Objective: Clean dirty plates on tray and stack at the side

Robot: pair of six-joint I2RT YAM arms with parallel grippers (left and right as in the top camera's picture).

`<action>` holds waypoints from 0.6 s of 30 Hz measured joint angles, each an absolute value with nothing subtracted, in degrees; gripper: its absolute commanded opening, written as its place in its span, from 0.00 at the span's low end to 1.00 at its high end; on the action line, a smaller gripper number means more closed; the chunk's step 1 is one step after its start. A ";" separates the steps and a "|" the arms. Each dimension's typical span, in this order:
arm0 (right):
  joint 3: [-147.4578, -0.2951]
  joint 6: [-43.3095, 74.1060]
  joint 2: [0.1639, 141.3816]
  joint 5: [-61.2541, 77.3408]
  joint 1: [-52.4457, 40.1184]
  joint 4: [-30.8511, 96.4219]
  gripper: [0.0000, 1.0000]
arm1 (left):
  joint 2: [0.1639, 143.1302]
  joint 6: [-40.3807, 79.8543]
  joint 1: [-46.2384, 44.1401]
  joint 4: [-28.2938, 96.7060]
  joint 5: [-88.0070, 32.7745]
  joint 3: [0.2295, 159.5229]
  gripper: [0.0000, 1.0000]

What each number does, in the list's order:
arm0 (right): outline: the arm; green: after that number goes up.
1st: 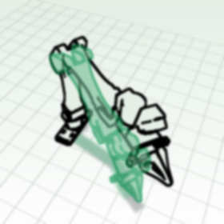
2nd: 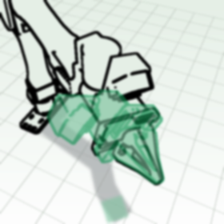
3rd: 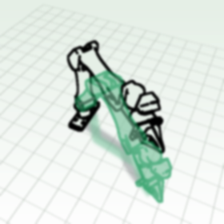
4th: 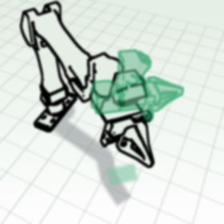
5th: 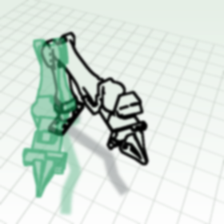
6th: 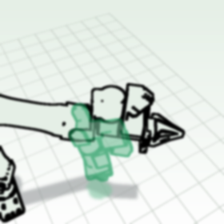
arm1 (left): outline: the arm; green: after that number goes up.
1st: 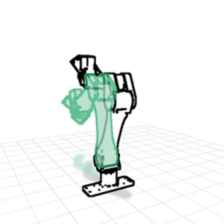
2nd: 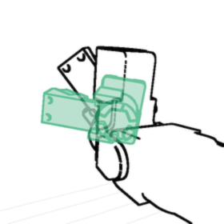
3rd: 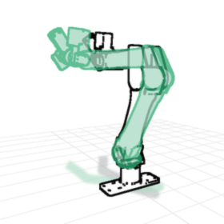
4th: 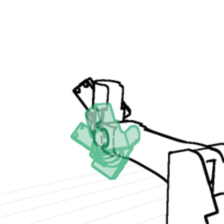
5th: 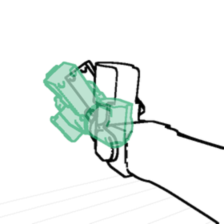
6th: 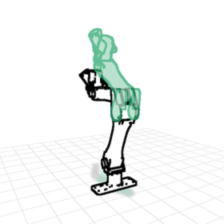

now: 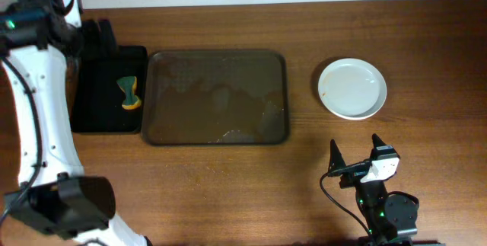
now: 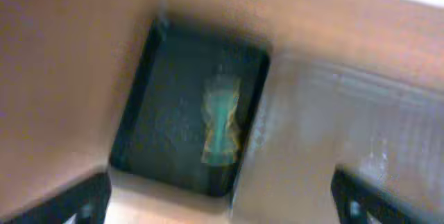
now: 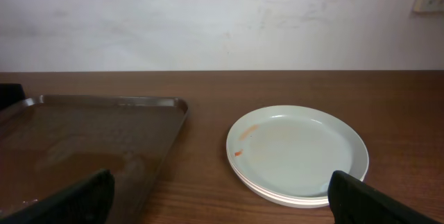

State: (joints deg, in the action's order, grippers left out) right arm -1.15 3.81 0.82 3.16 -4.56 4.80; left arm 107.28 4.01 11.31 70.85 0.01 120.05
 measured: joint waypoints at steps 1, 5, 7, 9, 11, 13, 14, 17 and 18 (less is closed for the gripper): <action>-1.15 3.84 0.69 3.16 -4.56 4.69 0.98 | 103.15 4.01 11.31 61.76 -0.71 111.37 0.99; -0.99 3.81 0.69 3.14 -4.56 4.45 0.98 | 71.68 4.10 11.22 34.26 -2.85 71.83 0.99; -0.91 3.81 0.58 3.14 -4.56 4.45 0.98 | 59.18 3.90 11.16 23.31 -2.87 56.73 0.99; -0.86 3.81 0.56 3.11 -4.56 4.40 0.98 | 49.74 3.90 11.11 12.51 -3.05 41.78 0.99; -0.86 3.81 0.54 3.14 -4.56 4.32 0.98 | 41.63 3.31 11.00 4.03 -3.09 28.27 0.99; -0.84 3.84 0.69 3.14 -4.56 4.43 0.98 | 30.65 0.91 11.00 -2.68 -3.11 15.18 0.99; -0.84 3.79 0.60 3.16 -4.56 4.38 0.98 | 27.77 -0.12 10.76 -3.75 -3.07 12.43 0.99; -0.84 3.81 0.64 3.16 -4.56 4.36 0.98 | 16.21 -3.60 9.10 -4.71 -3.05 3.73 0.99; -0.84 3.81 0.62 3.14 -4.56 4.40 0.98 | 11.60 -4.21 8.95 -2.63 -3.03 1.91 0.99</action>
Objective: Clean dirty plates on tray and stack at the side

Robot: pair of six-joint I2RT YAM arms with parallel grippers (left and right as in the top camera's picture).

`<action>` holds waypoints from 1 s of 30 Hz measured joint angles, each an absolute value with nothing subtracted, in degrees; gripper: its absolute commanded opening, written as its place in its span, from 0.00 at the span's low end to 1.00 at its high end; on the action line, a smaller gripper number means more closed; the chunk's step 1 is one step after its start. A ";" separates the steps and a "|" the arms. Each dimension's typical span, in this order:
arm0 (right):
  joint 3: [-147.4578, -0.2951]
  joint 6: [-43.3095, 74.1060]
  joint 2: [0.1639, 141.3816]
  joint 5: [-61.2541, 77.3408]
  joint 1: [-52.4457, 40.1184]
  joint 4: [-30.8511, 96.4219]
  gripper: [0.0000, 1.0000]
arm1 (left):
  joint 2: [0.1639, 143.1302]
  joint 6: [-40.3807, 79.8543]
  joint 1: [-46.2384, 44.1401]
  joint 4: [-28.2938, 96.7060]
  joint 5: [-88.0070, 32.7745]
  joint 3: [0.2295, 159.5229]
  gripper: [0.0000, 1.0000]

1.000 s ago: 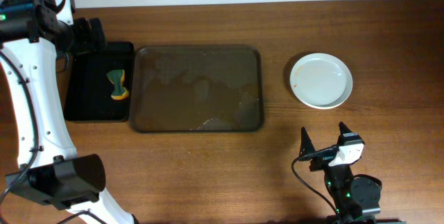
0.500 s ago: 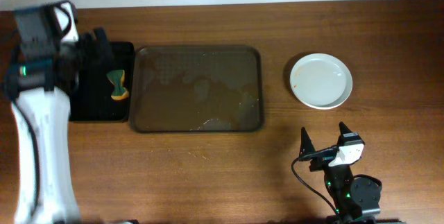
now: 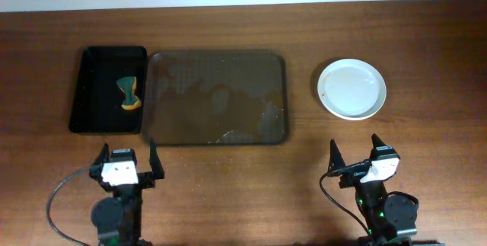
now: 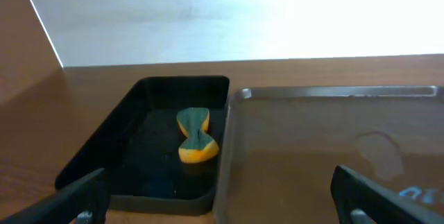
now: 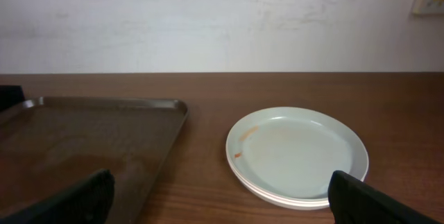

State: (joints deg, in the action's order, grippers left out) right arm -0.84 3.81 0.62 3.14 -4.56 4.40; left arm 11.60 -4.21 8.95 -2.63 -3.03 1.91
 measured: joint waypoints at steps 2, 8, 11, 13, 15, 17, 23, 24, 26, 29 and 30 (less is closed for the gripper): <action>-0.84 3.81 0.64 3.16 -4.56 4.40 0.98 | 5.28 -5.02 8.56 4.36 -2.57 0.80 0.99; -0.84 3.84 0.58 3.14 -4.56 4.38 0.98 | 0.84 -5.17 8.51 4.54 -1.52 0.80 0.99; -0.84 3.81 0.58 3.14 -4.56 4.38 0.98 | 0.84 -5.17 8.51 4.54 -1.52 0.82 0.99; -0.84 3.79 0.58 3.14 -4.56 4.38 0.98 | 0.84 -5.17 8.51 4.54 -1.52 0.82 0.99; -0.84 3.81 0.58 3.14 -4.56 4.38 0.98 | 0.84 -5.17 8.51 4.54 -1.52 0.80 0.99; -0.84 3.84 0.58 3.14 -4.56 4.38 0.98 | 0.84 -5.17 8.51 4.54 -1.52 0.82 0.99; -0.84 3.86 0.58 3.14 -4.56 4.38 0.98 | 0.84 -5.17 8.51 4.54 -1.52 0.80 0.99; -0.84 3.84 0.58 3.14 -4.56 4.38 0.98 | 0.84 -5.17 8.51 4.54 -1.50 0.80 0.99; -0.84 3.84 0.58 3.16 -4.56 4.38 0.98 | 0.84 -5.17 8.51 4.54 -1.52 0.80 0.99; -0.84 3.86 0.58 3.14 -4.56 4.38 0.98 | 0.84 -5.17 8.51 4.54 -1.52 0.82 0.99; -0.84 3.81 0.58 3.14 -4.56 4.38 0.98 | 0.84 -5.17 8.51 4.54 -1.52 0.80 0.99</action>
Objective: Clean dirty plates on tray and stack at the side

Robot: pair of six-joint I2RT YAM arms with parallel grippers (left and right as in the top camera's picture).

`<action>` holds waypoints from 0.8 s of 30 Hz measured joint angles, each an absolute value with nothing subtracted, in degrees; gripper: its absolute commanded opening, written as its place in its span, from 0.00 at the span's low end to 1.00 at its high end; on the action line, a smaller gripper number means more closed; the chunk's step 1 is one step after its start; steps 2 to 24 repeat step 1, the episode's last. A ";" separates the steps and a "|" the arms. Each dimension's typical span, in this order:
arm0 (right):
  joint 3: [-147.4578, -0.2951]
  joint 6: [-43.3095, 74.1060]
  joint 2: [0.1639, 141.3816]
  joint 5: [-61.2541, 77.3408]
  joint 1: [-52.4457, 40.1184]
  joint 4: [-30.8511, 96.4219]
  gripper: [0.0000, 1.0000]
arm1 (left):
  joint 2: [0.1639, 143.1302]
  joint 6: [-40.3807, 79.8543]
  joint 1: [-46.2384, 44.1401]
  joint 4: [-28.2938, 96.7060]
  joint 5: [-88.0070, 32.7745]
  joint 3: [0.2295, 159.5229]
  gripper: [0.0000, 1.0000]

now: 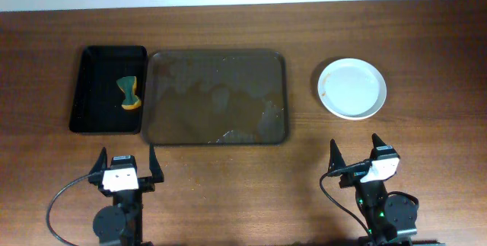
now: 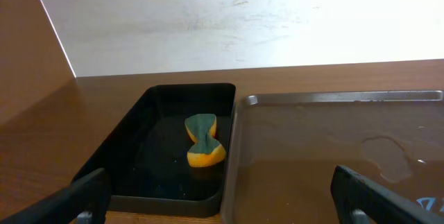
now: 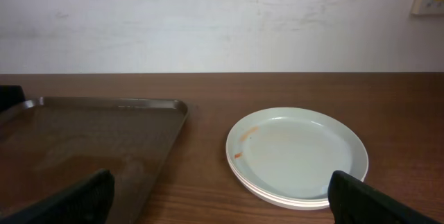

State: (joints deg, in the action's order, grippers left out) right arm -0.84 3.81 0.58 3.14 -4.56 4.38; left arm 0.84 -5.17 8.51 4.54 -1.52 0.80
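A stack of white plates (image 1: 351, 88) sits on the table right of the tray; in the right wrist view the top plate (image 3: 297, 153) shows a small orange smear at its left rim. The dark metal tray (image 1: 217, 97) holds no plates, only wet streaks. A green and orange sponge (image 1: 129, 94) lies in the black bin (image 1: 87, 94) left of the tray, and the left wrist view also shows the sponge (image 2: 203, 141). My left gripper (image 1: 126, 160) rests open near the front edge, facing the bin and tray. My right gripper (image 1: 355, 151) rests open in front of the plates, holding nothing.
The bin (image 2: 139, 168) and the tray (image 2: 333, 148) stand side by side, their rims nearly touching. Bare wooden table lies between the tray's edge (image 3: 177, 113) and the plates. A white wall closes off the far side.
My left gripper has settled slightly nearer the front edge, still open. The right gripper, plates, tray and sponge have not moved.
At first my left arm was stretched over the far left of the table, its camera looking down on the sponge in the bin. Then it rested open at the front edge, and it stays there now. The right arm stayed still throughout.
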 measured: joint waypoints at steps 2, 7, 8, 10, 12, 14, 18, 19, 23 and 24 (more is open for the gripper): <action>-0.84 3.81 0.58 3.14 -4.56 4.38 0.98 | 0.84 -5.17 8.51 4.54 -1.52 0.80 0.99; -0.84 3.81 0.58 3.14 -4.56 4.38 0.98 | 0.84 -5.17 8.51 4.54 -1.52 0.80 0.99; -0.84 3.81 0.58 3.14 -4.56 4.38 0.98 | 0.84 -5.17 8.51 4.54 -1.52 0.80 0.99; -0.84 3.81 0.58 3.14 -4.56 4.38 0.98 | 0.84 -5.17 8.51 4.54 -1.52 0.80 0.99; -0.84 3.81 0.58 3.14 -4.56 4.38 0.98 | 0.84 -5.17 8.51 4.54 -1.52 0.80 0.99; -0.84 3.81 0.58 3.14 -4.56 4.38 0.98 | 0.84 -5.17 8.51 4.54 -1.52 0.80 0.99; -0.84 3.81 0.58 3.14 -4.56 4.38 0.98 | 0.84 -5.17 8.51 4.54 -1.52 0.80 0.99; -0.84 3.81 0.58 3.14 -4.56 4.38 0.98 | 0.84 -5.17 8.51 4.54 -1.52 0.80 0.99; -0.84 3.81 0.58 3.14 -4.56 4.38 0.98 | 0.84 -5.17 8.51 4.54 -1.52 0.80 0.99; -0.84 3.81 0.58 3.14 -4.56 4.38 0.98 | 0.84 -5.17 8.51 4.54 -1.52 0.80 0.99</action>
